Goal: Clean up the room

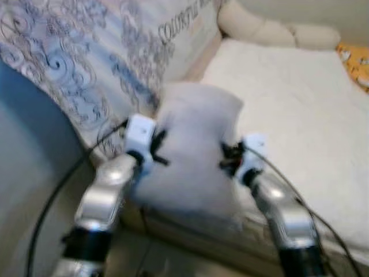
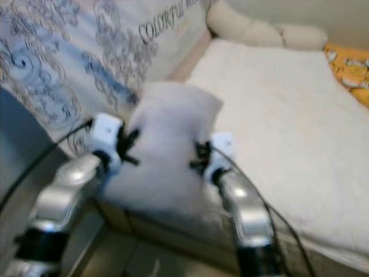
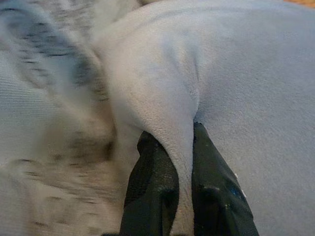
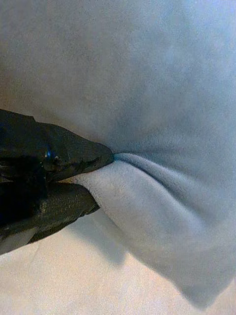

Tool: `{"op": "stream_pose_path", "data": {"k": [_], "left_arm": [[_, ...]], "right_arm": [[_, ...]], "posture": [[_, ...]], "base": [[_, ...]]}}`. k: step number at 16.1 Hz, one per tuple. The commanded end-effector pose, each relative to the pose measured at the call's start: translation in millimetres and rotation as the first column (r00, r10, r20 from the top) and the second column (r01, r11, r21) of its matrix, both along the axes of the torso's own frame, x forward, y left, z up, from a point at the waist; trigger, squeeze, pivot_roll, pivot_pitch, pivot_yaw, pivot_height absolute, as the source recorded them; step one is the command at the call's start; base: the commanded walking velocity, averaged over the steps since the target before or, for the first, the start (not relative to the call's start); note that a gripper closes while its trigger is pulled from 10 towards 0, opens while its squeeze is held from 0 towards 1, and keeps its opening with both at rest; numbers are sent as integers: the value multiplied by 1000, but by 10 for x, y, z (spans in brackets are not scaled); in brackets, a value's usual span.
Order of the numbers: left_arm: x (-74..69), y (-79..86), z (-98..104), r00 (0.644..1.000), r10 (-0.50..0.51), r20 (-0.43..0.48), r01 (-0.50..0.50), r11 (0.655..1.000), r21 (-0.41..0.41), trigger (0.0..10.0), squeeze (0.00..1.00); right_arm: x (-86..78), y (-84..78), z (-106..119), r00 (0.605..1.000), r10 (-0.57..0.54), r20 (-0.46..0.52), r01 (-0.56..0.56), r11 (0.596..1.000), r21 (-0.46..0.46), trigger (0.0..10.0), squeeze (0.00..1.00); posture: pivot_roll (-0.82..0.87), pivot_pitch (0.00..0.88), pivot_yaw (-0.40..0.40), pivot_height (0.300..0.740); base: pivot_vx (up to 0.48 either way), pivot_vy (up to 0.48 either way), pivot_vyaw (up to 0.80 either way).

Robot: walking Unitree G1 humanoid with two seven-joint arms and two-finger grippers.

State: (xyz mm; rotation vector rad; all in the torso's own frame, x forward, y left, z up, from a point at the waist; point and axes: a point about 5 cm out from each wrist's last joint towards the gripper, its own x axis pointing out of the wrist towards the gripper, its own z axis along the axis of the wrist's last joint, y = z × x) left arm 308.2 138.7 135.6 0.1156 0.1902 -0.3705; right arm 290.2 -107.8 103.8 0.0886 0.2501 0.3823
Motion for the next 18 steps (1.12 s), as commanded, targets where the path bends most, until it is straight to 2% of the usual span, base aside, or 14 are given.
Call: {"op": "stream_pose_path", "data": {"k": [1,3,5,9,13,18], "left_arm": [[17,-83,102,999,-25,42,26,999,-19,10000,0],[19,-76,105,999,-24,43,24,1000,-15,10000,0],[19,-69,109,999,-21,44,22,1000,-12,10000,0],[30,-43,119,999,-14,46,14,1000,-7,10000,0],[26,48,151,998,13,57,-14,1000,8,10000,0],[25,83,151,998,15,55,-16,1000,20,10000,0]], "right_arm": [[25,-56,70,1000,-11,26,11,1000,-4,10000,0],[39,-44,78,1000,-7,26,7,1000,4,10000,0],[51,-30,76,1000,-2,11,2,1000,21,10000,0],[68,-31,84,1000,2,29,-2,1000,-5,10000,0],[100,25,70,999,29,14,-29,1000,2,10000,0],[112,60,80,999,43,18,-43,999,2,10000,0]], "posture": [[-45,0,8,740],[-43,0,11,740],[-41,0,11,740],[-38,0,11,740],[-18,0,1,740],[-23,0,11,740]], "base": [[341,0,0],[341,0,0],[345,0,-663],[341,0,0],[339,0,0],[340,0,0]]}}
